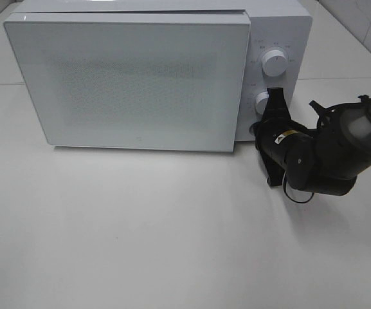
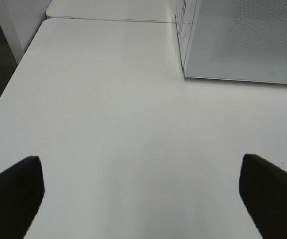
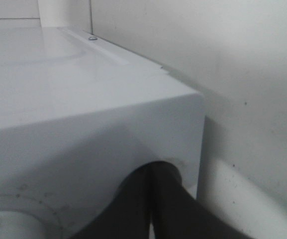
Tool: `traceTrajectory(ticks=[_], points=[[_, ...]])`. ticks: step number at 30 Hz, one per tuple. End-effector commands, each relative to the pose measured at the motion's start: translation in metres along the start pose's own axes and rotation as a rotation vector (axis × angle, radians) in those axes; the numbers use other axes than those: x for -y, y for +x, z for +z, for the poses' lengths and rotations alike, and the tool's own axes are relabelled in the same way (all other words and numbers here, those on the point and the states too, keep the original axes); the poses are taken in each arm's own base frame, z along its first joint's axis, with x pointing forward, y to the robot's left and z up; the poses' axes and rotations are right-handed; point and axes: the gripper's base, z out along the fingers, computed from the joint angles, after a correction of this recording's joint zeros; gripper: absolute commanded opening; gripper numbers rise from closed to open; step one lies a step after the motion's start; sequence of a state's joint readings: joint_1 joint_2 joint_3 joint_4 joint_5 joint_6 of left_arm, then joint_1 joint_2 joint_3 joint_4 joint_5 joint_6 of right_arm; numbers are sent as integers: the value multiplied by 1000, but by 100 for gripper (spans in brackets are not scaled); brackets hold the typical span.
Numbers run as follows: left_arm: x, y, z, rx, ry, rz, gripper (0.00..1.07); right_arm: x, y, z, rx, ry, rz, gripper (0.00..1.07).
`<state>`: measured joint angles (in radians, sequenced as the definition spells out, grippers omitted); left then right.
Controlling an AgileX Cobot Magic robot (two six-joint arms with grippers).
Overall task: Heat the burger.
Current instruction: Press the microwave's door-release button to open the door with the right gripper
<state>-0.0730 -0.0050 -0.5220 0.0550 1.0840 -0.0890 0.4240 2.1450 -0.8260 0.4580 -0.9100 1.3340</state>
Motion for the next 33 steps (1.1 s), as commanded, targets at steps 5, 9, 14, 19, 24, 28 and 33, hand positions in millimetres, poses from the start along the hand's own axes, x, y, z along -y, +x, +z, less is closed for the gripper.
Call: traceTrajectory(ticks=[5, 9, 14, 19, 24, 28, 33], points=[[0, 1, -1, 25, -3, -3, 100, -56, -18, 10, 141, -378, 43, 0], [0, 1, -1, 25, -3, -3, 100, -56, -17, 9, 133, -380, 45, 0], [0, 1, -1, 25, -3, -3, 100, -55, -13, 8, 108, -383, 48, 0], [0, 1, -1, 25, -3, -3, 100, -42, -1, 0, 76, -338, 39, 0], [0, 1, -1, 25, -3, -3, 100, -29, 10, -7, 33, -288, 54, 0], [0, 1, -1, 25, -3, -3, 100, -16, 17, -17, -25, -174, 50, 0], [0, 1, -1, 25, -3, -3, 100, -11, 17, -29, -75, -110, 22, 0]])
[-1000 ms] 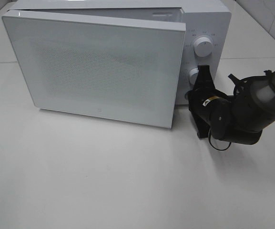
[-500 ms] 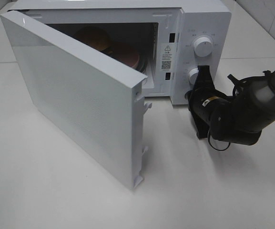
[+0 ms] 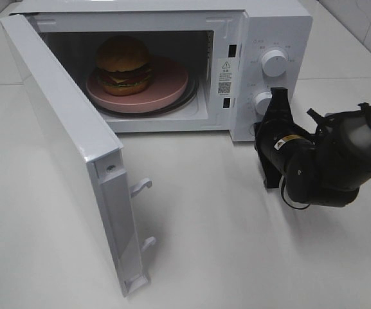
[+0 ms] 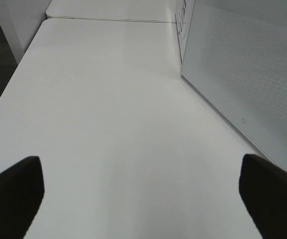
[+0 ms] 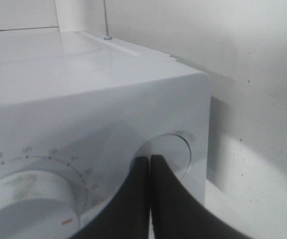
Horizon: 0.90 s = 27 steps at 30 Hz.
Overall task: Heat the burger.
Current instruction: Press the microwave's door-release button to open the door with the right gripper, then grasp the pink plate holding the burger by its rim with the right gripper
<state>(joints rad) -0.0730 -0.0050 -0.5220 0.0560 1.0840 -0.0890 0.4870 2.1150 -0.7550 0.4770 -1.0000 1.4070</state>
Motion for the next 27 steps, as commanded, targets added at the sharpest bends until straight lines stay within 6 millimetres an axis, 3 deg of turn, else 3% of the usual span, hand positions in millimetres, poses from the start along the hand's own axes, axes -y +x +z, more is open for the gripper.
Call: traceTrajectory(ticks=[1, 4, 6, 9, 11, 13, 22, 25, 27], points=[[0, 1, -1, 25, -2, -3, 100, -12, 5, -14, -78, -29, -33, 0], [0, 1, -1, 25, -2, -3, 100, -12, 4, -18, -86, -19, -35, 0], [0, 1, -1, 25, -2, -3, 100, -13, 2, -33, -127, -16, -70, 0], [0, 1, -1, 25, -2, -3, 100, -14, 2, -37, -139, -15, -80, 0], [0, 1, -1, 25, -2, -3, 100, -17, 1, -54, -191, 32, -128, 0], [0, 1, -1, 25, -2, -3, 100, -18, 1, -58, -207, 50, -152, 0], [0, 1, -1, 25, -2, -3, 100, -40, 1, -94, -342, 195, -514, 0], [0, 1, -1, 25, -2, -3, 100, -42, 1, -97, -352, 200, -553, 0], [0, 1, -1, 25, -2, -3, 100, -50, -1, -110, -394, 215, -705, 0]])
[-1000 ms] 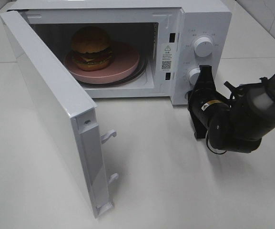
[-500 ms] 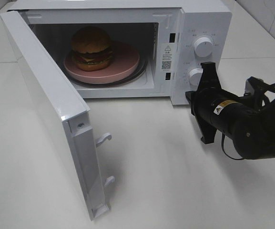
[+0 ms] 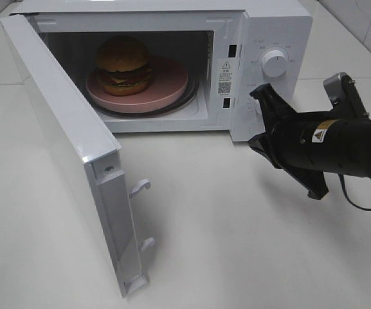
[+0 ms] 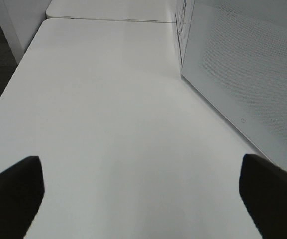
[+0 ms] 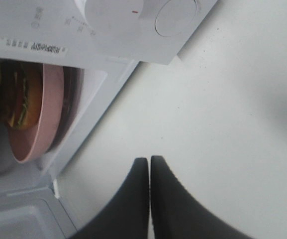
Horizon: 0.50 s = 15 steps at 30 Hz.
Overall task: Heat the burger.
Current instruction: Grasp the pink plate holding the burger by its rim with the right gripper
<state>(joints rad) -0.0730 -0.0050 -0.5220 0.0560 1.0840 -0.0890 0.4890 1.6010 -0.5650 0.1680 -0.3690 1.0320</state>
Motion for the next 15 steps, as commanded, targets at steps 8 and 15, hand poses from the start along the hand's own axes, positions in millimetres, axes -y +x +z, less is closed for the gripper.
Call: traceTrajectory(ticks=[8, 15], points=[[0, 1, -1, 25, -2, -3, 100, -3, 3, -35, -137, 101, -439, 0], [0, 1, -1, 25, -2, -3, 100, -7, 4, -47, -263, 160, -689, 0]])
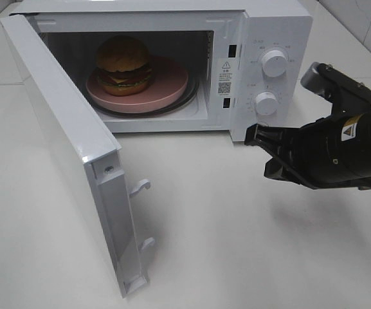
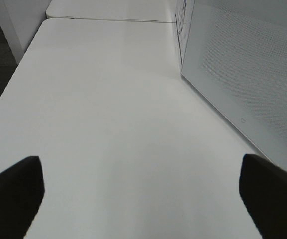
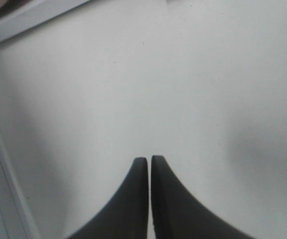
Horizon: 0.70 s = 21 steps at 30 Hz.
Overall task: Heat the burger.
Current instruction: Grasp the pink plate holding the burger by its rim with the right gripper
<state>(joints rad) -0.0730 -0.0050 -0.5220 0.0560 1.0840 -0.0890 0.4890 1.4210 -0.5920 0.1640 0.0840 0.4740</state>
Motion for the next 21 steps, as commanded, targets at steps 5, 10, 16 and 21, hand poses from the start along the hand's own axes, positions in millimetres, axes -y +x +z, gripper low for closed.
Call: traceTrajectory(ticks=[5, 10, 16, 21], points=[[0, 1, -1, 25, -2, -3, 100, -9, -3, -15, -186, 37, -369, 0], [0, 1, -1, 25, -2, -3, 100, -16, -10, -24, -274, 30, -549, 0], [0, 1, -1, 25, -2, -3, 100, -21, -18, -34, -345, 24, -800, 0], [0, 1, -1, 25, -2, -3, 100, -22, -26, -41, -374, 53, -962, 3]])
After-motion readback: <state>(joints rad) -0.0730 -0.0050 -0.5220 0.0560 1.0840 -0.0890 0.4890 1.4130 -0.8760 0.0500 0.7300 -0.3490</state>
